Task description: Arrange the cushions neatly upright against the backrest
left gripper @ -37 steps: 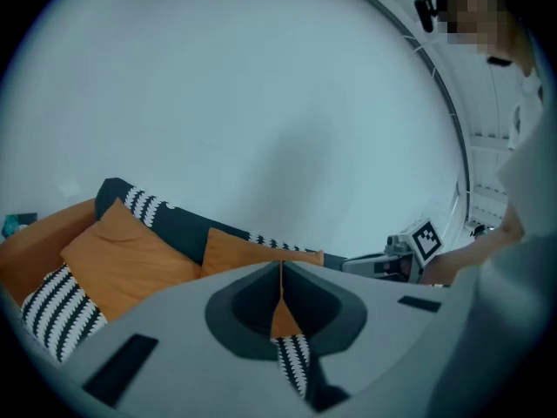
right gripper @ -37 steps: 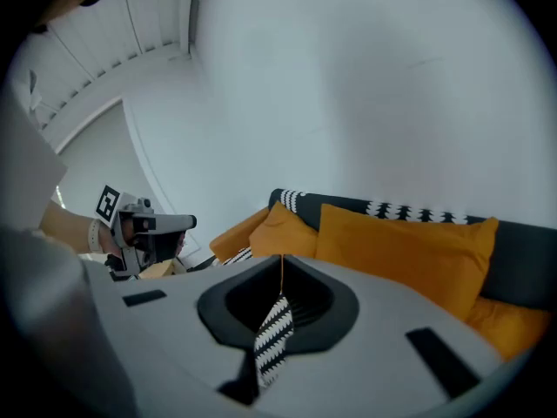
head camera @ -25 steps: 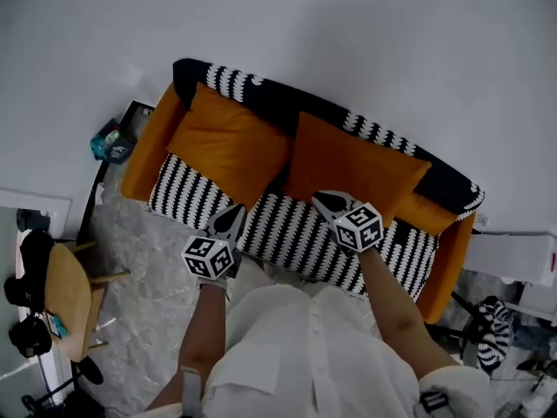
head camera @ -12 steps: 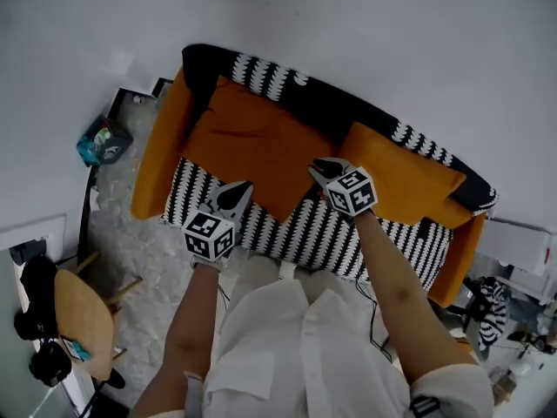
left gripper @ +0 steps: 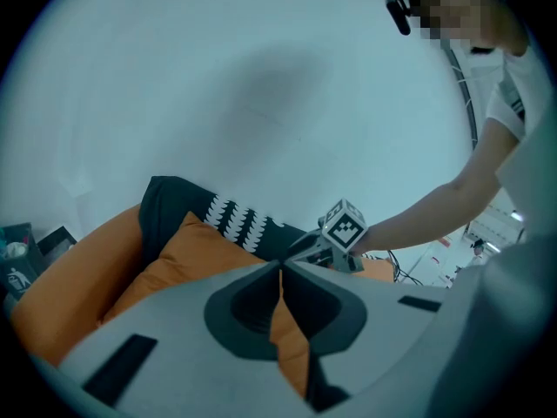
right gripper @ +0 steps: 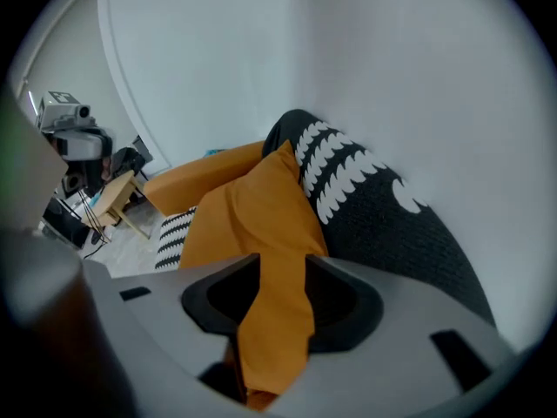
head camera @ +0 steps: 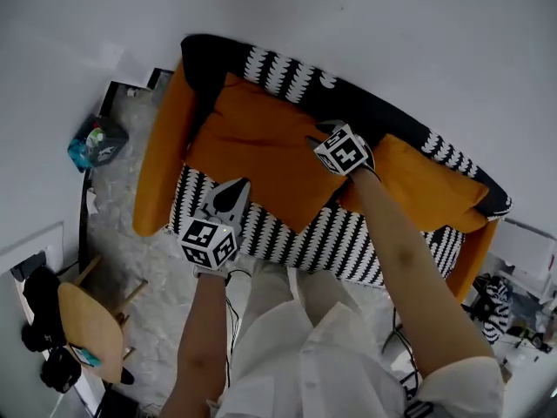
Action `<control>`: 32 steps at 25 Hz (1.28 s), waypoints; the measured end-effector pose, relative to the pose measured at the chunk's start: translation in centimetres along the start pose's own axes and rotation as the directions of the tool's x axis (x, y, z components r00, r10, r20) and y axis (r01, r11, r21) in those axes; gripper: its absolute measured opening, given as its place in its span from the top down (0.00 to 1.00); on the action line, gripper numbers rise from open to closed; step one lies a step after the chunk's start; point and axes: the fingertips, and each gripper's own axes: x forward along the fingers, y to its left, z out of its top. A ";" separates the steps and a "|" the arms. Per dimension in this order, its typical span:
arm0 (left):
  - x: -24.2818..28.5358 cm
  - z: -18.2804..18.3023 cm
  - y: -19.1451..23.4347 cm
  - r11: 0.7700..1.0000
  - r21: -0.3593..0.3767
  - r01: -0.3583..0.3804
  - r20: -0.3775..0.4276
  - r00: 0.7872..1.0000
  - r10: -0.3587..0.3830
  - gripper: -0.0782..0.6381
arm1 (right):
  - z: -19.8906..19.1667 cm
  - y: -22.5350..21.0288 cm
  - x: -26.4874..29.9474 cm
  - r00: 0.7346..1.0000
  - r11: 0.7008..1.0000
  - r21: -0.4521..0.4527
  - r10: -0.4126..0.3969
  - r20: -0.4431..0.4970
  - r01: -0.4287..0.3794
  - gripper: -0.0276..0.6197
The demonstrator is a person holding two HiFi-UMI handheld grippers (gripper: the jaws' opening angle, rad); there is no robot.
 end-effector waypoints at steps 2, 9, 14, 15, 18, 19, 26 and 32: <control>0.8 0.0 0.9 1.000 -0.005 -0.004 0.004 1.000 0.004 0.87 | -0.1 -1.0 2.0 0.999 0.999 -0.039 -0.012 -0.053 0.010 0.68; 1.9 -1.4 2.9 0.999 -0.037 -0.027 -0.002 1.000 0.027 0.87 | -1.6 -3.5 7.3 0.989 1.000 -0.022 -0.008 -0.147 0.005 0.65; 2.0 -2.9 3.0 0.999 -0.048 -0.025 -0.037 0.999 0.023 0.87 | -2.3 -3.4 8.1 0.978 1.000 0.016 0.009 -0.207 -0.006 0.70; 2.0 -2.8 2.9 0.999 -0.047 -0.022 -0.037 0.999 0.020 0.87 | -2.2 -3.2 8.1 0.977 1.000 0.011 0.008 -0.212 -0.005 0.72; 2.0 -2.0 2.4 0.999 -0.040 -0.012 -0.026 1.000 0.011 0.87 | -1.9 -2.3 7.6 0.976 0.999 -0.045 0.001 -0.219 -0.011 0.86; 2.0 -1.7 2.2 0.999 -0.035 -0.008 -0.021 1.000 0.007 0.87 | -1.6 -1.8 7.5 0.977 0.997 -0.072 0.005 -0.211 -0.021 0.90; 1.2 0.8 -0.1 1.000 -0.009 0.006 0.002 1.000 -0.006 0.87 | 2.4 2.4 3.0 0.987 0.980 -0.181 0.052 -0.152 -0.080 0.94; -0.1 3.0 -2.1 1.000 0.004 0.007 0.029 1.000 -0.008 0.87 | 6.1 6.0 -0.1 0.985 0.953 -0.270 0.099 -0.139 -0.134 0.94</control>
